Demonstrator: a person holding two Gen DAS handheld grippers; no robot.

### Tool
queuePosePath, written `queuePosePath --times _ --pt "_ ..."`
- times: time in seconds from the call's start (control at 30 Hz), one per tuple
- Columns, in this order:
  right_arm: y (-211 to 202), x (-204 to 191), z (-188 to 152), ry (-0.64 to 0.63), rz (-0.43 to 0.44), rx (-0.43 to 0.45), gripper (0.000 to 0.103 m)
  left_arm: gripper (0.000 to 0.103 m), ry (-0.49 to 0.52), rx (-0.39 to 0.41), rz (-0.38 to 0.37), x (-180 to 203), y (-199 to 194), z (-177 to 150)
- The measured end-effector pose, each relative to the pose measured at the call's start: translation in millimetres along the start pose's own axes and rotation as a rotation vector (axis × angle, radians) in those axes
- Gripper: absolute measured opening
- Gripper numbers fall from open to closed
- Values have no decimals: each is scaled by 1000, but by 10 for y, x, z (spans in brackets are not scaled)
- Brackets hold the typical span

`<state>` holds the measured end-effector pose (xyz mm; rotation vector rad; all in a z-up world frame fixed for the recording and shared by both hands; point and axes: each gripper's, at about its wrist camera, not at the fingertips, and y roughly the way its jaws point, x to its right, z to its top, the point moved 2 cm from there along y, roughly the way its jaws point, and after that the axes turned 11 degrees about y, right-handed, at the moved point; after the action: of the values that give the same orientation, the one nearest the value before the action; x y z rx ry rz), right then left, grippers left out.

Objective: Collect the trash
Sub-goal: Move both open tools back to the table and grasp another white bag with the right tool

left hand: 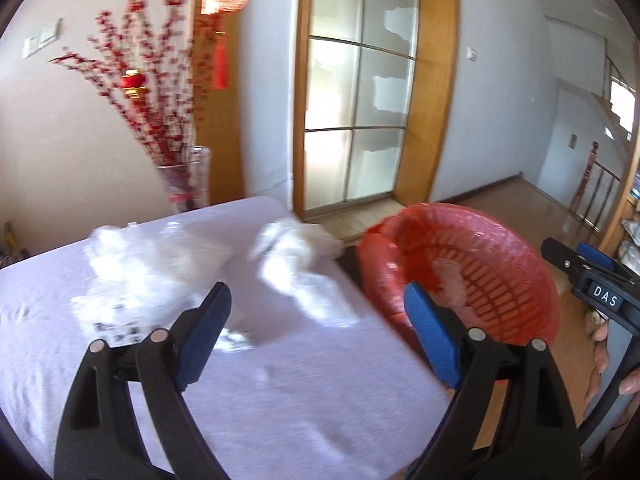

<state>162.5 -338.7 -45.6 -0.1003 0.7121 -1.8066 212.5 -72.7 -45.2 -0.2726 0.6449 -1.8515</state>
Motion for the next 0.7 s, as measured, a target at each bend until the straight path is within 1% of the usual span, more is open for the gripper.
queuePosePath --times 0.1,0.17,0.23,0.33,0.37,0.43,0.5,0.6,0.7 --pt "37 -243 -71 -17 50 -29 91 89 -52 -4 81 -334 -140 -103" --pt "59 -413 -117 -29 77 -44 91 90 -96 -1 158 -621 -256 -194" --pt "99 -640 -163 -44 114 -66 91 93 -126 0 222 -867 -366 -270" --pt "200 -969 -228 -65 169 -112 88 96 -165 -12 296 -1190 -515 -379" --pt "246 -1090 -263 -76 185 -132 87 96 -182 -14 312 -1297 -558 -412" --pt "349 -1292 -315 -99 196 -170 80 96 -217 -17 333 -1471 -636 -471" --pt "452 -1473 -378 -116 214 -207 75 96 -256 -18 351 -1673 -707 -534" --pt "616 -1705 -453 -127 227 -260 74 97 -281 -17 374 -1850 -774 -595" --pt "772 -1857 -505 -145 212 -291 73 97 -287 -20 392 -1979 -787 -608"
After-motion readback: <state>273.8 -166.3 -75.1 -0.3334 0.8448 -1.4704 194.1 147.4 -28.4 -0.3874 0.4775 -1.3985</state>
